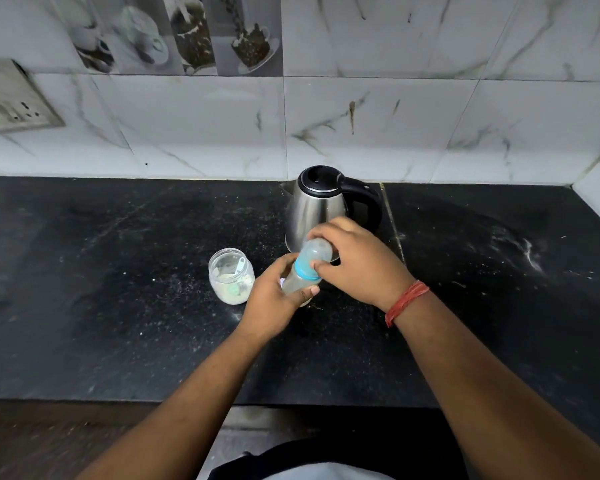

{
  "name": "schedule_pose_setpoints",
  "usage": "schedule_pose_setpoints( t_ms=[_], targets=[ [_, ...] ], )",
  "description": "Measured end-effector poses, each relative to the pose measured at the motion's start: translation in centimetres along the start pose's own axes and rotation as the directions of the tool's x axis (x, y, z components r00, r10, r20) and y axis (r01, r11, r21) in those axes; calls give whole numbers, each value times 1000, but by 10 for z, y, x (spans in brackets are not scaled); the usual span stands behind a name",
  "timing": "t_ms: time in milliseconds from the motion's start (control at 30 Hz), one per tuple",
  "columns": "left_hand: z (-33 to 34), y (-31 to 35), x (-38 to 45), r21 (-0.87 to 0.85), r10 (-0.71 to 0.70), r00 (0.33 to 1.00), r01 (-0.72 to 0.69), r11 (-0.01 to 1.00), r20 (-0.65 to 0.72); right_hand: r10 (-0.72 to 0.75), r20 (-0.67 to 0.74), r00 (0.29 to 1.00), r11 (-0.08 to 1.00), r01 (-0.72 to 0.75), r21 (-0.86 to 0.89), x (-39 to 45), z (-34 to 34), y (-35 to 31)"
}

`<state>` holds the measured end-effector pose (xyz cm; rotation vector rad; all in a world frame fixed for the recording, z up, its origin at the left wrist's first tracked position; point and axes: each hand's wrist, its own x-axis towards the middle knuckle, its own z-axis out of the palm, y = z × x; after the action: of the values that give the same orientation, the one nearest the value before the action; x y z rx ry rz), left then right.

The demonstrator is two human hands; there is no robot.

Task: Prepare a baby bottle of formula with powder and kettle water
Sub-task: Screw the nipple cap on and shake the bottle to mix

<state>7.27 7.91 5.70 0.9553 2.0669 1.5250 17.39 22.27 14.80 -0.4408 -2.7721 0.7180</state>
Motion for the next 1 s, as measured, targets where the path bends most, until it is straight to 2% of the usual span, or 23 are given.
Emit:
schedule_pose_setpoints(
  t_ms=[200,433,533,667,767,900,1000],
  targets=[
    [-6,-2,3,79,8,1000,-6,997,-25,36,-44,998,996,-32,81,-2,9,-4],
    [0,8,8,160,35,995,-20,987,-88,116,-190,975,990,-98,105,-3,20,-7],
    [-2,9,11,165,20,999,-12,986,-48,108,-148,983,990,-93,109,-2,20,-3],
    [-10,19,23,76,-13,1000,13,997,3,95,-21,995,956,-85,282,0,7,8],
    [-13,25,31,30,-19,998,17,999,59,61,93,994,957,-85,277,0,5,12],
    [-14,30,38,-75,-25,995,32,997,94,52,98,994,931,-84,355,6,12,16],
    [-18,35,43,-195,-74,990,98,976,123,53,76,996,917,-79,391,10,14,21]
  ],
)
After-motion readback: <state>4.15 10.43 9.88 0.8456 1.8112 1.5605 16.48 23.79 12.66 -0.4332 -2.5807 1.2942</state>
